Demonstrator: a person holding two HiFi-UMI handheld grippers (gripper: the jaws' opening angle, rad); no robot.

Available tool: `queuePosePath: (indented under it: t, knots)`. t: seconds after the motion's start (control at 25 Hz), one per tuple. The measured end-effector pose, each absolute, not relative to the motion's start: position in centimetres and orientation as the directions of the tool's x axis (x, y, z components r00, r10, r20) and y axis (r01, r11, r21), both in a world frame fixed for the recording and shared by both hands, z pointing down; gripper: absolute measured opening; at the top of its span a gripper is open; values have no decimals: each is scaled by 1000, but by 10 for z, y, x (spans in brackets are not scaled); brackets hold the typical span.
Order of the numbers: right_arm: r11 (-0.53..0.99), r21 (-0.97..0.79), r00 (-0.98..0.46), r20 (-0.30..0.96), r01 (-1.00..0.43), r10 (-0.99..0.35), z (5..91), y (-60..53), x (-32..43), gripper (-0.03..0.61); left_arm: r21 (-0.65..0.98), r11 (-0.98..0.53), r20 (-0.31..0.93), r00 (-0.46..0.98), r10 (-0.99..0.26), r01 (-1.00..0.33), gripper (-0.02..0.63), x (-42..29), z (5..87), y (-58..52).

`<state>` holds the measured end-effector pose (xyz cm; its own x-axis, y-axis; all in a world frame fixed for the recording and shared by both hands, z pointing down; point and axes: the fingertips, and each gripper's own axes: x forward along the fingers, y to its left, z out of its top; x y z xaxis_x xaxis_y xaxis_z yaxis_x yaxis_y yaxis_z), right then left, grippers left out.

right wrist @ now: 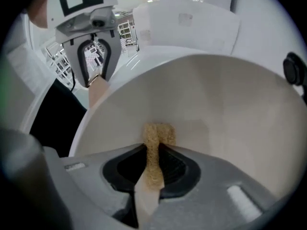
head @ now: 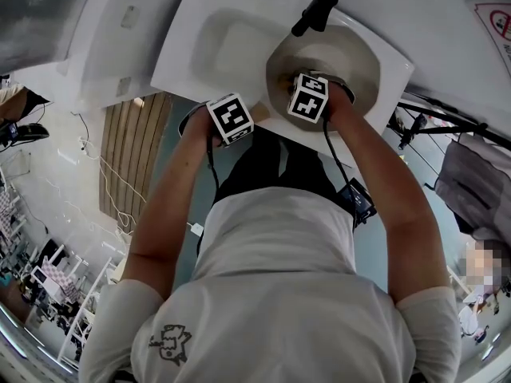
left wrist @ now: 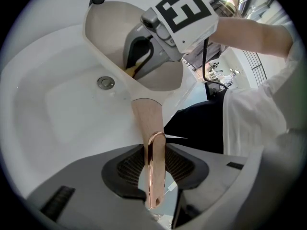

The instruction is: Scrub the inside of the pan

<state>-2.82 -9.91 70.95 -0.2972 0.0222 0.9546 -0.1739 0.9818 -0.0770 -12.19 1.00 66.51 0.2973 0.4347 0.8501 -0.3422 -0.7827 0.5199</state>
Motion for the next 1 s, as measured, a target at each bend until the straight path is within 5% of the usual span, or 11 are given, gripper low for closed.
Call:
queuePosePath:
  t: [0.2, 0.44, 0.72, 1.0]
  knots:
    - [951, -250, -181, 959, -182, 218, 714, -50, 9, 72, 524, -781, 845, 320, 428, -340, 135, -118, 665, 13]
    - [955, -272, 40, 960, -115, 278, 730, -37, 73, 71, 526, -783, 845, 310, 437, -331, 135, -119, 665, 13]
    - [997, -74, 257, 964, 9, 69, 726, -89, 134, 71, 524, -786, 847, 302, 438, -329, 135, -117, 664, 13]
    - [957, 288, 160, 944, 21, -288, 695, -184, 116, 68, 538, -778, 838, 303, 454, -323, 135, -115, 665, 14]
